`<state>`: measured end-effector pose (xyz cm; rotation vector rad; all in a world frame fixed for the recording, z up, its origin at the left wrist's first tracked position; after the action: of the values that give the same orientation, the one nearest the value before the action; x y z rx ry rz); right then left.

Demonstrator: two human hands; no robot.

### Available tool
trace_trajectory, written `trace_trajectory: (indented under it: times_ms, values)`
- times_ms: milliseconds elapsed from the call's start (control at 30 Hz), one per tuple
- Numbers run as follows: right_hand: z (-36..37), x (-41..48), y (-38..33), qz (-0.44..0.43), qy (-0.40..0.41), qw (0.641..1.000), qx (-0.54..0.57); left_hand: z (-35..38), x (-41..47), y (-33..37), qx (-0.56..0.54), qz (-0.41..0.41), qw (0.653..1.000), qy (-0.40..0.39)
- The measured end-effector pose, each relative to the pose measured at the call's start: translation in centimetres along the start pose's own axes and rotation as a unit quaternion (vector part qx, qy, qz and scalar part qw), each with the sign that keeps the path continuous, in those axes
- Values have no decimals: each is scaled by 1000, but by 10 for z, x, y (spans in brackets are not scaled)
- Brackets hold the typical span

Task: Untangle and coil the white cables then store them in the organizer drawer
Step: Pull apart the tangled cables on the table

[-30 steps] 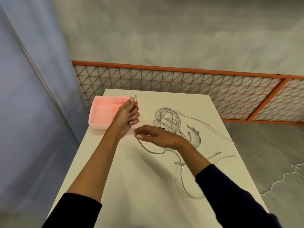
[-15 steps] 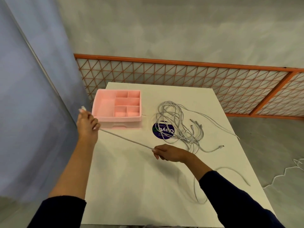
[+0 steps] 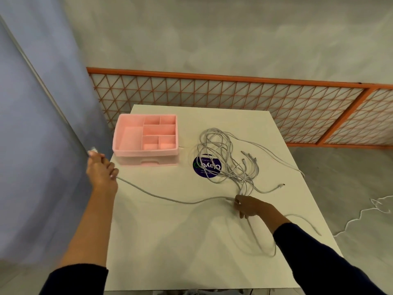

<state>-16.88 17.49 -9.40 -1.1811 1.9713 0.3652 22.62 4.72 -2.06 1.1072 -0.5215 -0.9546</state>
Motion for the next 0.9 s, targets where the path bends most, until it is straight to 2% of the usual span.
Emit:
trace_trajectory:
  times_ms: [100,200,267,333,500,600,700,800,900]
  values:
    - [1,-5,-12,18,-38,996,83,17,-18,-6,32,-2,997,-69]
    - [-10,-14,-35,-55,-18,989,137,32,-39,-13,128,8,973,-193]
    - [-21,-22,-55,-138,25,982,126,42,-58,-22,208,12,932,-296]
    - [-30,-32,-76,-199,26,972,124,53,-77,-32,266,4,882,-389]
    - [-38,-48,-110,-255,20,953,162,78,-115,-47,331,-67,765,-549]
    - [-36,-50,-112,-253,13,953,164,81,-120,-53,355,-81,728,-581]
    - [-35,-44,-89,-219,12,970,104,77,-108,-52,386,-51,734,-557]
    - [-38,-30,-41,-141,45,985,93,70,-94,-50,405,-38,729,-551]
    - [-44,-13,2,-11,132,990,41,69,-91,-51,408,-51,714,-566]
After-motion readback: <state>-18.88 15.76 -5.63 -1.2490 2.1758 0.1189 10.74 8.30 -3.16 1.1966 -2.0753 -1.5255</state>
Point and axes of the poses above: each hand's wrist, its own x-axis towards the middle knuckle, its own z-axis out of the palm, y = z × x, the point moved 3 cm from there along x, towards the middle knuckle, and after that the axes turned 14 degrees about z, right-handed, at the moved point
